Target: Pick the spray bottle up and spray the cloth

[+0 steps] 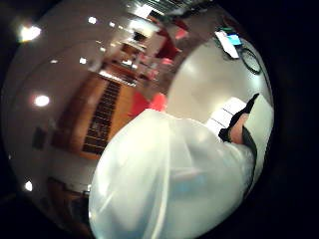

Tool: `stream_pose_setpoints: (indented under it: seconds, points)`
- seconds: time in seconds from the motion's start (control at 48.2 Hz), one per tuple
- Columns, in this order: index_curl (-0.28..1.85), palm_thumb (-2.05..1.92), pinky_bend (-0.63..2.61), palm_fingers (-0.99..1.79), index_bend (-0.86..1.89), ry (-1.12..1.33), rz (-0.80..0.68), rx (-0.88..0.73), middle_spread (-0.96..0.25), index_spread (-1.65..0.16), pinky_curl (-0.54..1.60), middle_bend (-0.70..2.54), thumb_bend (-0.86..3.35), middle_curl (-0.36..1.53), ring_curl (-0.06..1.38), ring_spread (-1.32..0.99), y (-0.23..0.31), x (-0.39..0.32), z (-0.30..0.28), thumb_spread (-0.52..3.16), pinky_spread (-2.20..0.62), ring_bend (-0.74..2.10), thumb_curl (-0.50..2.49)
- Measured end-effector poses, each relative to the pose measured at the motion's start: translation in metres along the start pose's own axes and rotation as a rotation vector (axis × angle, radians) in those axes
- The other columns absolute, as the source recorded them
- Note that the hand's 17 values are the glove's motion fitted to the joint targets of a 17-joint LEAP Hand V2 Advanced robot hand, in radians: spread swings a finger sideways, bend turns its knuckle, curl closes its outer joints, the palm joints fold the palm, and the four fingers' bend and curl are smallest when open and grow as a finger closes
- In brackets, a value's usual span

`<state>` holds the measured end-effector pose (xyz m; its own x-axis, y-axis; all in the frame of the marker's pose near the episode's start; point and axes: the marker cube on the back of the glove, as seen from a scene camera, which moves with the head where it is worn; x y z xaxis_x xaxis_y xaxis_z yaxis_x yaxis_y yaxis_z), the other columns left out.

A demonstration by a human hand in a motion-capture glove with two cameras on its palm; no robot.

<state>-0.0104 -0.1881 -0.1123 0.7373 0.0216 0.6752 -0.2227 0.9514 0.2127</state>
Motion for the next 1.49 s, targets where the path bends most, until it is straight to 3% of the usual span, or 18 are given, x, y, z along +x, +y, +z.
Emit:
stream_pose_setpoints:
  seconds: [0.145, 0.291, 0.519, 0.768, 0.975, 1.1, 1.183, 1.328, 1.494]
  points:
    - [0.52, 0.85, 0.37, 1.39, 0.44, -0.344, -0.033, 0.04, -0.16, -0.21, 0.37, 0.58, -0.03, 0.49, 0.44, -0.17, 0.0, -0.033, 0.055, 0.29, -0.21, 0.61, 0.85]
    - [0.52, 0.85, 0.37, 1.38, 0.43, -0.501, -0.034, 0.106, -0.16, -0.21, 0.38, 0.56, -0.03, 0.48, 0.44, -0.17, -0.002, -0.048, 0.123, 0.29, -0.2, 0.61, 0.85]
    - [0.52, 0.85, 0.37, 1.37, 0.42, -0.498, 0.012, 0.177, -0.16, -0.2, 0.37, 0.54, -0.03, 0.48, 0.44, -0.16, -0.022, -0.043, 0.205, 0.32, -0.18, 0.6, 0.85]
    - [0.52, 0.86, 0.36, 1.36, 0.4, -0.445, 0.075, 0.117, -0.15, -0.19, 0.37, 0.53, -0.03, 0.48, 0.43, -0.16, -0.02, -0.014, 0.273, 0.33, -0.18, 0.59, 0.85]
    - [0.52, 0.87, 0.37, 1.34, 0.37, -0.418, 0.053, 0.046, -0.15, -0.2, 0.37, 0.51, -0.03, 0.47, 0.43, -0.16, -0.019, -0.005, 0.29, 0.36, -0.17, 0.59, 0.85]
    - [0.51, 0.87, 0.39, 1.31, 0.34, -0.342, -0.006, -0.091, -0.15, -0.2, 0.38, 0.49, -0.03, 0.47, 0.42, -0.16, -0.019, -0.004, 0.291, 0.37, -0.17, 0.57, 0.84]
    - [0.49, 0.83, 0.47, 1.2, 0.21, -0.273, -0.03, -0.223, -0.16, -0.22, 0.39, 0.39, -0.05, 0.44, 0.42, -0.15, -0.011, -0.003, 0.289, 0.46, -0.16, 0.57, 0.8]
    - [0.43, 0.69, 0.52, 0.53, -0.01, -0.205, -0.055, -0.32, -0.09, -0.22, 0.43, 0.2, -0.07, 0.39, 0.42, -0.07, 0.001, 0.009, 0.271, 0.74, 0.01, 0.47, 0.67]
    - [0.27, 0.61, 0.58, 0.41, -0.01, -0.18, -0.074, -0.307, -0.04, -0.22, 0.41, 0.22, -0.05, 0.39, 0.37, -0.02, 0.009, 0.022, 0.245, 0.85, 0.09, 0.5, 0.57]
